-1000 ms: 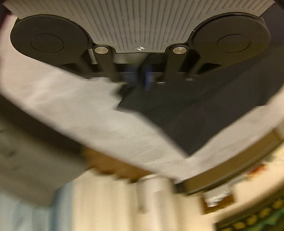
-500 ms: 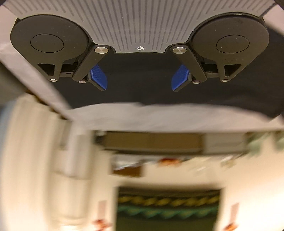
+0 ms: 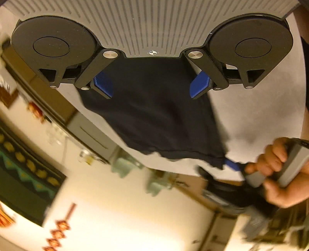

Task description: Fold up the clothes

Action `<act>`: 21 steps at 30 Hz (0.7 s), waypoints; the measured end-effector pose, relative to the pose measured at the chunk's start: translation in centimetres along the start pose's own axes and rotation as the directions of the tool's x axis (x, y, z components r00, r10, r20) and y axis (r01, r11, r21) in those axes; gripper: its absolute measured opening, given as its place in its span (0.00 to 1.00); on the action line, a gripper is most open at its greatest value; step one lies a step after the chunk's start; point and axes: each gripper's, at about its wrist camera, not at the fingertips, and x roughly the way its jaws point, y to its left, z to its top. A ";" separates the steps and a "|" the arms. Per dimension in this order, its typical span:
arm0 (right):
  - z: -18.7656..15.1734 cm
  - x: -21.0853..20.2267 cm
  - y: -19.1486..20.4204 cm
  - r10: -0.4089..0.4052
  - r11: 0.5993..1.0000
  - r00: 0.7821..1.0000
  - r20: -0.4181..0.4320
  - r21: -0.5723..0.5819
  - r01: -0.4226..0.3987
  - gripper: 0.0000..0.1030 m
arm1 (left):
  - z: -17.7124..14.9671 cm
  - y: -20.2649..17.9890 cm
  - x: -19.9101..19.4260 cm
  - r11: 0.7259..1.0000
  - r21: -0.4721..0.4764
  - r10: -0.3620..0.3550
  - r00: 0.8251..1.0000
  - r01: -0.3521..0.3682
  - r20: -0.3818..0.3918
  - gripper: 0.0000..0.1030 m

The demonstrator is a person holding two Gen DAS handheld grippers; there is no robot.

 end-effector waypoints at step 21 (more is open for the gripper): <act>-9.5 -6.5 -9.2 -0.020 0.939 0.982 -0.188 0.333 0.083 0.87 | 1.5 5.0 -0.3 0.984 -0.168 -0.056 0.998 0.056 0.004 0.09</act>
